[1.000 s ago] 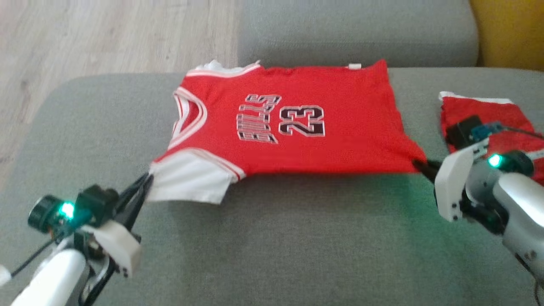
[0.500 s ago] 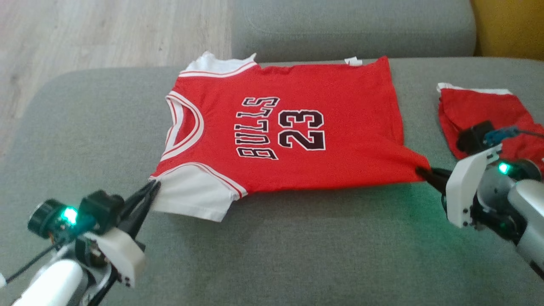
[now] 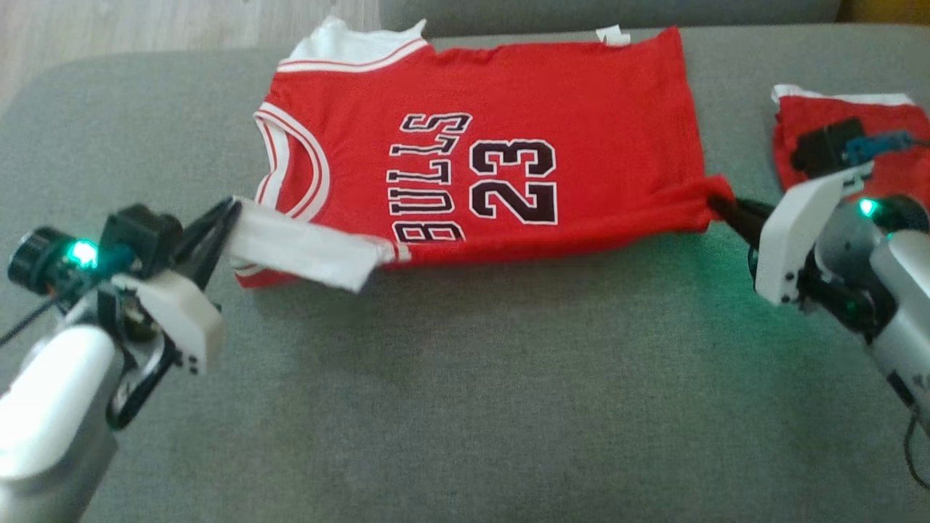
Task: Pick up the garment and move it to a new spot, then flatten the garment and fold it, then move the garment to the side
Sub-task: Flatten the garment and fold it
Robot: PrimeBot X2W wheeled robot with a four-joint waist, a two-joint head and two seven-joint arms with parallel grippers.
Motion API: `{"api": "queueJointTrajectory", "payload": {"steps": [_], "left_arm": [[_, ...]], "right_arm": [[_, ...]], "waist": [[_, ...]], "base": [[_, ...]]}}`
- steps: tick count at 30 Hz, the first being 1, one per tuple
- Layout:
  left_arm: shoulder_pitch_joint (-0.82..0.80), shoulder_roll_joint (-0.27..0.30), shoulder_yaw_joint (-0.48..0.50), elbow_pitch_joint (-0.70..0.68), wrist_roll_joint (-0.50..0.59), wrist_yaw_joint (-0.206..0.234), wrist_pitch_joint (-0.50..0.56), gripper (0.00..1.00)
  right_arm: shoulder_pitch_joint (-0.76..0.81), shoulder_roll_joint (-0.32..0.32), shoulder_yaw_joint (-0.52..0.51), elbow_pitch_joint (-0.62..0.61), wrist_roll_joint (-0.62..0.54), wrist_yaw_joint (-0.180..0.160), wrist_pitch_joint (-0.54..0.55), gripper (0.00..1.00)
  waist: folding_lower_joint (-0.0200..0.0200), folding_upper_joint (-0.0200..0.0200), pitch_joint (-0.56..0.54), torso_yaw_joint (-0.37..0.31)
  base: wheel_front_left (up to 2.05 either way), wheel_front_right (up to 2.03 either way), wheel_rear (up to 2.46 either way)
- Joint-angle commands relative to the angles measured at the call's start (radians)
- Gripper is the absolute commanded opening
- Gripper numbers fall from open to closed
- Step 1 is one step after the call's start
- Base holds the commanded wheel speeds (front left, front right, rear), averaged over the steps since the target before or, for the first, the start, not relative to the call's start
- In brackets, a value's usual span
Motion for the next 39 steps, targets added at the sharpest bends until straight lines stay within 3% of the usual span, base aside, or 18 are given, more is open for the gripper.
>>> {"api": "queueJointTrajectory", "payload": {"steps": [1,10,20,21,22,23,31,37,39], "left_arm": [[-0.088,0.027,0.039,-0.002,-0.002,-0.005,0.000,0.00],[-0.268,0.002,-0.032,0.189,0.013,-0.024,-0.005,0.00],[-0.448,-0.042,-0.117,0.370,0.018,-0.027,-0.064,0.00],[-0.464,-0.045,-0.125,0.388,0.017,-0.027,-0.073,0.00],[-0.480,-0.049,-0.129,0.407,0.018,-0.027,-0.087,0.69],[-0.497,-0.056,-0.126,0.427,0.019,-0.027,-0.108,1.00],[-0.578,-0.136,-0.032,0.526,0.004,0.078,-0.409,1.00],[-0.534,-0.173,0.058,0.439,-0.014,0.138,-0.453,1.00],[-0.482,-0.186,0.104,0.352,-0.006,0.156,-0.454,1.00]], "right_arm": [[-0.039,0.001,-0.020,-0.010,-0.013,-0.001,0.001,0.00],[-0.126,0.072,-0.036,0.064,-0.069,-0.001,0.016,0.00],[-0.207,0.110,-0.037,0.112,-0.103,-0.001,0.002,0.00],[-0.218,0.111,-0.038,0.116,-0.114,-0.001,-0.011,0.33],[-0.226,0.115,-0.041,0.126,-0.122,-0.001,-0.018,1.00],[-0.235,0.119,-0.040,0.131,-0.132,-0.001,-0.029,1.00],[-0.271,0.180,-0.140,0.178,-0.149,-0.001,-0.251,1.00],[-0.239,0.222,-0.206,0.187,-0.161,-0.001,-0.435,1.00],[-0.220,0.236,-0.228,0.185,-0.179,-0.001,-0.503,1.00]], "waist": [[-0.0002,-0.0001,0.022,-0.003],[-0.0002,-0.0001,0.090,-0.016],[-0.0002,-0.0001,0.164,-0.030],[-0.0002,-0.0001,0.170,-0.032],[-0.0002,-0.0001,0.174,-0.034],[-0.0002,-0.0001,0.178,-0.037],[-0.0002,-0.0001,0.157,-0.049],[-0.0002,-0.0001,0.108,-0.044],[-0.0002,-0.0001,0.087,-0.037]], "base": [[0.00,0.00,0.00],[0.00,0.00,0.00],[0.00,0.00,0.00],[0.00,0.00,0.00],[0.00,0.00,0.00],[0.00,0.00,0.00],[0.00,0.00,0.00],[0.00,0.00,0.00],[0.00,0.00,0.00]]}}
